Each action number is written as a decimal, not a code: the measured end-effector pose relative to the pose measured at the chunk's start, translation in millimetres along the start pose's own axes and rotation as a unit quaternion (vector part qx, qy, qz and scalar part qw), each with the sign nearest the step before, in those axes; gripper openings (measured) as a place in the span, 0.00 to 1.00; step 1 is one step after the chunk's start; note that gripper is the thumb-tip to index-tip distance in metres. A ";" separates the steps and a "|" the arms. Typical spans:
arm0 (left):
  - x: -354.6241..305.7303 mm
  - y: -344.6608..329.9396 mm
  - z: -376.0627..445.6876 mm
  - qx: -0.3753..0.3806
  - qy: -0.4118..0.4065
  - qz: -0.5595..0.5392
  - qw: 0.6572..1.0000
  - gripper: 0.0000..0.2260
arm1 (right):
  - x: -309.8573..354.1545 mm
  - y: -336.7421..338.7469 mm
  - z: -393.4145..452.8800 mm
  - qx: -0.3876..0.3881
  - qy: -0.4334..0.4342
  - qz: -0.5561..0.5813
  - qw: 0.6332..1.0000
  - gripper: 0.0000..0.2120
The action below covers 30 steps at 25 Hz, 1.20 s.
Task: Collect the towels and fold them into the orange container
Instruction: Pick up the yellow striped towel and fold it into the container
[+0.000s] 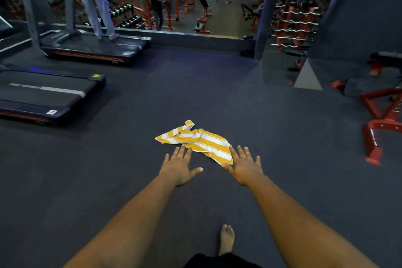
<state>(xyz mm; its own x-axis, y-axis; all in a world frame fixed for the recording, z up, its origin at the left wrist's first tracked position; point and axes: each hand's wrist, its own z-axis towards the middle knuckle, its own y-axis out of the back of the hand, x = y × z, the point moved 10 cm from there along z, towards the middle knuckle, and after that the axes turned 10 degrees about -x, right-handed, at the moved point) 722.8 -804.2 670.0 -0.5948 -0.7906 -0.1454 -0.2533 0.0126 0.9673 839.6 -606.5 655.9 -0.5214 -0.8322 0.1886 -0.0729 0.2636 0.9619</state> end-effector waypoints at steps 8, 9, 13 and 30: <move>0.1 -22.5 197.4 0.068 0.034 -0.004 0.997 0.43 | -37.8 -29.5 211.4 0.082 0.014 -0.007 0.997 0.38; 0.8 -23.9 216.6 0.075 0.040 -0.009 0.996 0.43 | -40.0 -32.7 231.3 0.091 0.015 -0.008 0.996 0.38; 10.5 -43.0 294.8 0.121 0.046 -0.030 0.991 0.43 | -45.3 -45.7 313.6 0.131 0.020 -0.017 0.991 0.38; 122.6 -375.6 650.8 0.330 0.070 -0.103 0.936 0.41 | -82.8 -406.8 644.3 0.327 -0.044 0.007 0.944 0.36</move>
<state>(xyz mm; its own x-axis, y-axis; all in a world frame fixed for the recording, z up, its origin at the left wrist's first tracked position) 248.5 -507.4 153.7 -0.3885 -0.8894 -0.2410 -0.7943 0.1907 0.5768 364.6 -330.5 121.4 -0.5922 -0.7906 0.1560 -0.5596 0.5427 0.6263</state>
